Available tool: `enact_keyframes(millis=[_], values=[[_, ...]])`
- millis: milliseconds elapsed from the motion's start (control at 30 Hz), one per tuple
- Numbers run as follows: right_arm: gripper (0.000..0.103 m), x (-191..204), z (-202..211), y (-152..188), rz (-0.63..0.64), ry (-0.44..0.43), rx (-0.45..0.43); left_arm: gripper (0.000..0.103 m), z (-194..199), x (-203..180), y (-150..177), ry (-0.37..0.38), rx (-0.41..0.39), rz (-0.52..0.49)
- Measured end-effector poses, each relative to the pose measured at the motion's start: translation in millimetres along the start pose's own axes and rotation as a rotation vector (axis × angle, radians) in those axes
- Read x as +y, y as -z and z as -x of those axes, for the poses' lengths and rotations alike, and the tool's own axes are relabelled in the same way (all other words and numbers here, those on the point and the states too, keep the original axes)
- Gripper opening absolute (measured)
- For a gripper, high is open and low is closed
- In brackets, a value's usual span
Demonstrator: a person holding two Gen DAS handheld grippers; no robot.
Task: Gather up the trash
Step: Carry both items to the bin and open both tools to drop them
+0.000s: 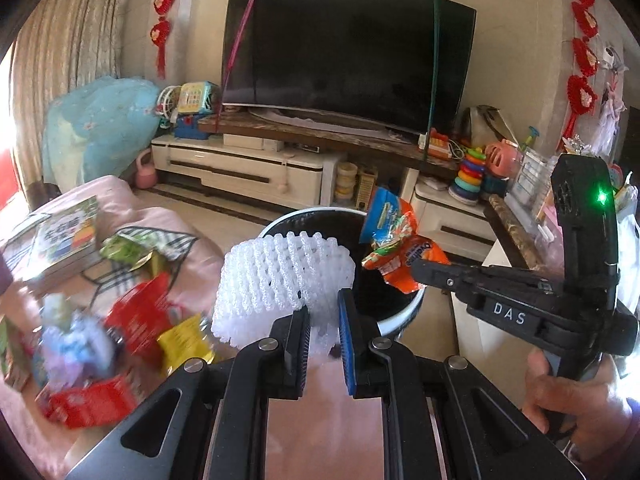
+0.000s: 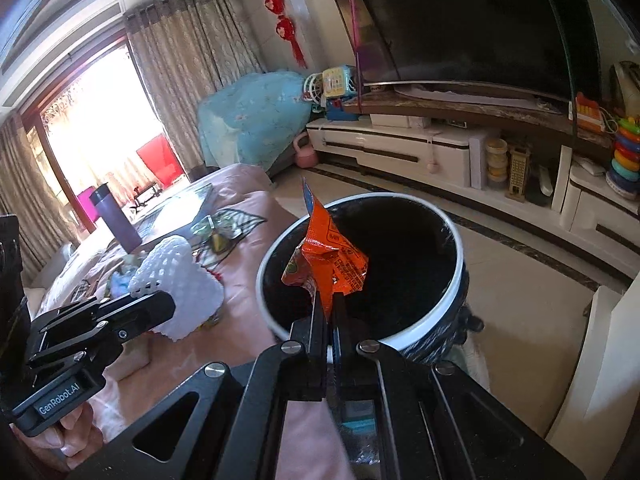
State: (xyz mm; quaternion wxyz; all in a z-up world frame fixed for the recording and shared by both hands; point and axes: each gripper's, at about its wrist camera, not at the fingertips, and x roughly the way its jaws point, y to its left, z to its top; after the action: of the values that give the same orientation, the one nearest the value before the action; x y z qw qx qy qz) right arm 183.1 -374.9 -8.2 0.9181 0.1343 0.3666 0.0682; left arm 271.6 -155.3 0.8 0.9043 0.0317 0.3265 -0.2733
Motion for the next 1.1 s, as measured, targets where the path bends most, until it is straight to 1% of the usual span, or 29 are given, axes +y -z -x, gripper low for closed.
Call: enact_keyframes(millis=[200,267,433,467,500,533,567,600,633,700,767,833,900,933,967,1067,1100], values=[[0.001,-22.0,-24.4,-14.5,-0.012,0.009,0.038,0.013,-41.3,6.0,-20.4,0.014,0.034,0.020],[0.001,-26.9,-31.1,-16.6,-0.013,0.010,0.049,0.013,-58.7,8.1,-27.3,0.013,0.050,0.028],[0.001,-35.1,-45.3,-20.0,-0.011,0.019,0.072,0.013,-86.7,6.8,-43.9,0.009,0.083,0.040],[0.002,-37.5,-48.3,-21.5,-0.014,0.020,0.073,0.015,-92.7,7.8,-46.3,0.008,0.091,0.042],[0.002,-40.0,-50.4,-22.5,-0.016,0.025,0.073,0.022,-96.5,7.0,-49.7,0.010,0.099,0.047],[0.004,-42.1,-52.5,-23.5,-0.015,0.029,0.073,0.029,-99.4,7.9,-51.5,0.012,0.102,0.053],[0.007,-44.0,-54.5,-25.0,-0.016,0.033,0.074,0.033,-101.4,8.1,-53.8,0.012,0.102,0.058],[0.007,-46.8,-55.9,-25.8,-0.019,0.036,0.075,0.037,-100.2,5.9,-53.5,0.012,0.098,0.059],[0.010,-48.2,-57.0,-26.9,-0.024,0.035,0.079,0.042,-100.2,5.9,-53.6,0.011,0.097,0.060],[0.018,-52.5,-57.2,-27.7,-0.035,0.034,0.084,0.047,-94.7,4.8,-51.4,0.008,0.086,0.059],[0.034,-54.5,-55.0,-28.3,-0.041,0.034,0.076,0.048,-86.6,5.0,-45.3,0.000,0.078,0.057],[0.038,-53.8,-50.3,-27.7,-0.047,0.033,0.065,0.053,-74.7,4.7,-34.4,-0.001,0.071,0.063],[0.050,-52.7,-45.3,-25.3,-0.061,0.022,0.053,0.058,-62.2,6.5,-23.4,-0.012,0.065,0.067],[0.061,-50.5,-42.7,-23.1,-0.065,0.019,0.048,0.061,-54.8,7.0,-18.1,-0.017,0.063,0.068],[0.070,-47.0,-38.9,-19.5,-0.069,0.010,0.039,0.063,-47.5,7.6,-12.8,-0.022,0.058,0.071],[0.082,-34.0,-31.5,-11.7,-0.072,-0.006,0.023,0.066,-21.3,12.6,6.2,-0.033,0.046,0.088],[0.083,-30.0,-29.3,-8.8,-0.072,-0.012,0.020,0.066,-13.6,12.2,11.2,-0.035,0.044,0.092]])
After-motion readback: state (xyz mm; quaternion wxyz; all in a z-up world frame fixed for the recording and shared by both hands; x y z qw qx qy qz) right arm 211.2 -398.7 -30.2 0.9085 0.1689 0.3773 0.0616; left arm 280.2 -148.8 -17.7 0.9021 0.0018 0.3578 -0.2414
